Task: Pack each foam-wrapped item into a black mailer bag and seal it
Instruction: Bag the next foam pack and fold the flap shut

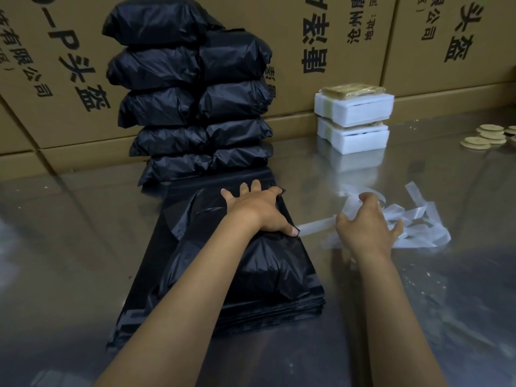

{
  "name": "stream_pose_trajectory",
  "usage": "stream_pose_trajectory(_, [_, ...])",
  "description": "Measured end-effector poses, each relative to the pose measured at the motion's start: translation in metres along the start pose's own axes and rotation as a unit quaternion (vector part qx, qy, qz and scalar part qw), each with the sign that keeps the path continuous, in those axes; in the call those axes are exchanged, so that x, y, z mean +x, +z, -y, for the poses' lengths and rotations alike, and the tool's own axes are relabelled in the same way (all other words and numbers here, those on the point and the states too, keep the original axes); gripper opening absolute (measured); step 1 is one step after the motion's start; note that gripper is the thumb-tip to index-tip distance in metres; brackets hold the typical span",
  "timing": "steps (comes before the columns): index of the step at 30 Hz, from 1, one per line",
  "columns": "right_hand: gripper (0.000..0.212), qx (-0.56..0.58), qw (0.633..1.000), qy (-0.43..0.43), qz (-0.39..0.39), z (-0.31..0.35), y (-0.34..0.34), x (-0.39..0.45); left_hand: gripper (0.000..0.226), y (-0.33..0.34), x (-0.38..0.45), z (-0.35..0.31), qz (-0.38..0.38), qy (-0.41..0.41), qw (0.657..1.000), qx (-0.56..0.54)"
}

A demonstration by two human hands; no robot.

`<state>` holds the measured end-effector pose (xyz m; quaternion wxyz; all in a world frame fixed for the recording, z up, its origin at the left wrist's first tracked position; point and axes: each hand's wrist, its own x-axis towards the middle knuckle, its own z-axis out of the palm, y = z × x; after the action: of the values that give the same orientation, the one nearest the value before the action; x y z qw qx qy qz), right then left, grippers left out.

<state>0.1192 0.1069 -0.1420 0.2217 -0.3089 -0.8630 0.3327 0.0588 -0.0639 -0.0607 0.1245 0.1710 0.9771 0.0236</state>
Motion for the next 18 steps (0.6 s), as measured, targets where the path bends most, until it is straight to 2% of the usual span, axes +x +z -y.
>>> stream_pose_trajectory(14, [0.067,-0.009,0.999,0.035,-0.034,-0.021,-0.011,0.009,0.09,0.002,-0.001,0.002,-0.018,0.011,1.0,-0.008])
stream_pose_trajectory(18, [0.065,-0.023,0.998,0.049,-0.027,-0.025,-0.018,0.015,0.096,0.002,-0.001,0.001,-0.014,0.006,1.0,-0.009])
